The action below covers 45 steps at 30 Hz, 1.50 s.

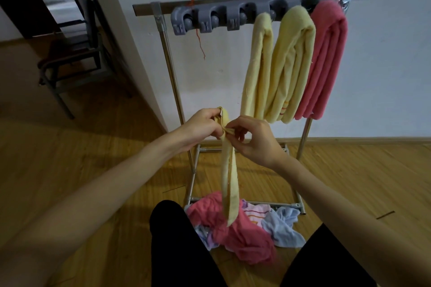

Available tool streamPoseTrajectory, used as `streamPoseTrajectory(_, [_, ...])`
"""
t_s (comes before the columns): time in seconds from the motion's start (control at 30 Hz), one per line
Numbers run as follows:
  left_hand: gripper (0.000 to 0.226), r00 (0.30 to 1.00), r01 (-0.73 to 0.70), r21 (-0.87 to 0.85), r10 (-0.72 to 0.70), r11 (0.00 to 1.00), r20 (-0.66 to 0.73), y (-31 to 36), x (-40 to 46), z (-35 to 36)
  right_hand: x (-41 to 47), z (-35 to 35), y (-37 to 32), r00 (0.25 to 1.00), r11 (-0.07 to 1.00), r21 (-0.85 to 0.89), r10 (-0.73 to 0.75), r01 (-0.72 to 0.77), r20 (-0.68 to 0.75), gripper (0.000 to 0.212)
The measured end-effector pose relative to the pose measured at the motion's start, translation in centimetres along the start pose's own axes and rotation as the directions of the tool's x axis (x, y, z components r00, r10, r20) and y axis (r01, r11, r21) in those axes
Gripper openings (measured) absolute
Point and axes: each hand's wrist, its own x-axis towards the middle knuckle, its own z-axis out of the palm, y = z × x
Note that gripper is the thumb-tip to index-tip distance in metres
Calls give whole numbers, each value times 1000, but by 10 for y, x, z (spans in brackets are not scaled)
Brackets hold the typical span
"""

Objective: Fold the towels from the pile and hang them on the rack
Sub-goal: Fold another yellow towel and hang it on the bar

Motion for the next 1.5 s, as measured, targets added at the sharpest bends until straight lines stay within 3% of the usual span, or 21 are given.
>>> streamPoseTrajectory(0.33, [33,999,-41,28,42,999,-18,-6,4,4,-4,-7,5,995,999,-24,-41,44,91,31])
streamPoseTrajectory(0.67, [29,995,-92,138,98,986,-31,-7,2,1,2,-13,8,989,994,-92,-52,65,138,21])
streamPoseTrajectory(0.73, [31,982,-137,343,172,929,-75,-13,2,-4,4,-16,11,992,994,-91,-44,55,115,21])
streamPoseTrajectory(0.83, [39,921,-163,714,365,681,-138,-33,2,-15,7,-21,14,997,998,-51,-25,28,70,21])
streamPoseTrajectory(0.9, [35,858,-239,771,500,590,-117,-43,0,-20,9,-22,15,999,1000,-22,-16,18,46,21])
streamPoseTrajectory(1.0, [23,776,-394,743,629,541,-46,-49,-2,-24,12,-24,15,1000,1000,3,0,0,10,20])
streamPoseTrajectory(1.1, [13,744,-489,602,662,632,-90,-49,-4,-20,13,-26,14,999,999,23,32,-31,-13,21])
streamPoseTrajectory(1.27, [21,806,-486,252,540,837,-243,-38,-5,-5,12,-34,12,997,997,31,72,-72,10,19])
streamPoseTrajectory(1.5, [30,830,-477,105,486,873,-272,-15,-2,8,19,-64,7,952,995,-11,101,-102,288,15])
